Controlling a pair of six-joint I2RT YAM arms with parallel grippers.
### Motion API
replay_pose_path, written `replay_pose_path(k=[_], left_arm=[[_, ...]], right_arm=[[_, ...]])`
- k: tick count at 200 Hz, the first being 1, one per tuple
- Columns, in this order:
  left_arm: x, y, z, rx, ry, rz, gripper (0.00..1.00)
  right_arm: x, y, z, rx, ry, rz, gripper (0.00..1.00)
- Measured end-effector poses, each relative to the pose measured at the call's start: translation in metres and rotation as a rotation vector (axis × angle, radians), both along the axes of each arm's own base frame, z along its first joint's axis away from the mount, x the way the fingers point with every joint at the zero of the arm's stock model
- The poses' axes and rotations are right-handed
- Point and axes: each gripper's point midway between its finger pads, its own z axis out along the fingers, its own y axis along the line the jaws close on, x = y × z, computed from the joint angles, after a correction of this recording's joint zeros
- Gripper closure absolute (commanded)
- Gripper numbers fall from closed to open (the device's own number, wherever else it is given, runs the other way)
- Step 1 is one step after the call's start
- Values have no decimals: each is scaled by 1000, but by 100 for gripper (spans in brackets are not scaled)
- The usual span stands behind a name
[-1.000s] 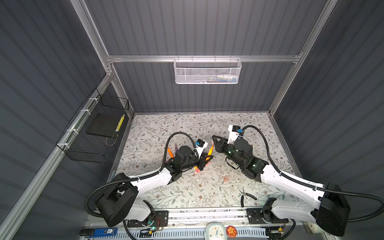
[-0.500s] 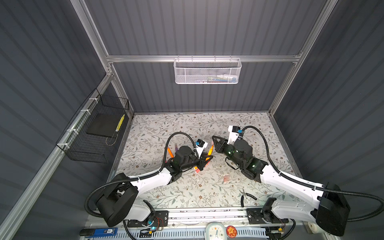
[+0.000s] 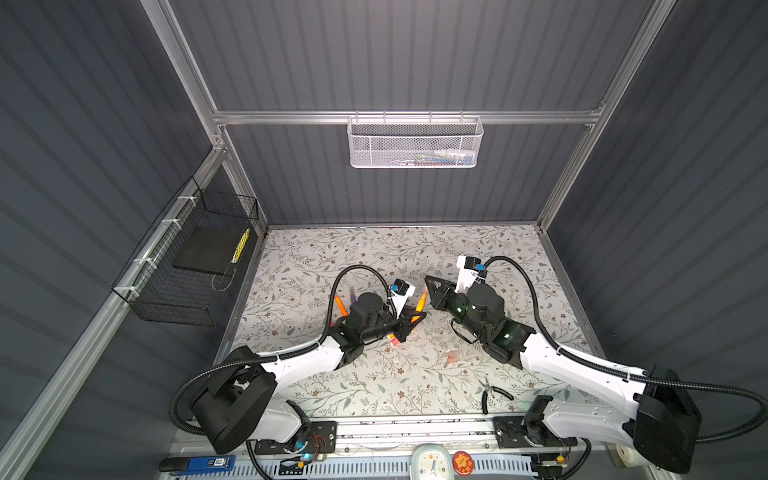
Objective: Insert the pens into the pen caps
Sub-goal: 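Lower the pink cap onto the orange marker tip with the right gripper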
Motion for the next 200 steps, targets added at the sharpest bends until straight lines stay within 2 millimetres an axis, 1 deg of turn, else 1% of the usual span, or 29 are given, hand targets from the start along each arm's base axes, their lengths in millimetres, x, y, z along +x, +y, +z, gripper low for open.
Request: replay_pose_path(k=[57,98,115,148,168,189,200], left_arm=[[-4,3,-4,-3,25,3,100],[-12,2,-4,-42,75,-48,100],[-16,1,-3,-62,92,-74,100],[-21,0,1,-89,102,-106,100],[-22,1,-1,-89,108,-106,100],[-23,2,-5,-84,116,-105,100],[-23,2,-5,-83,116,-105,100]], right_arm=[[-13,1,-8,8,-13,9,100],[-23,2,-11,35,-55,29,100],[-25,4,-9,44,-77,34,100],[-27,4,-8,62,-96,39,90],[-28,3,-10,67,-100,38,85],[-31,2,-14,63,-97,43,76],[-32,2,-17,57,-94,47,69]])
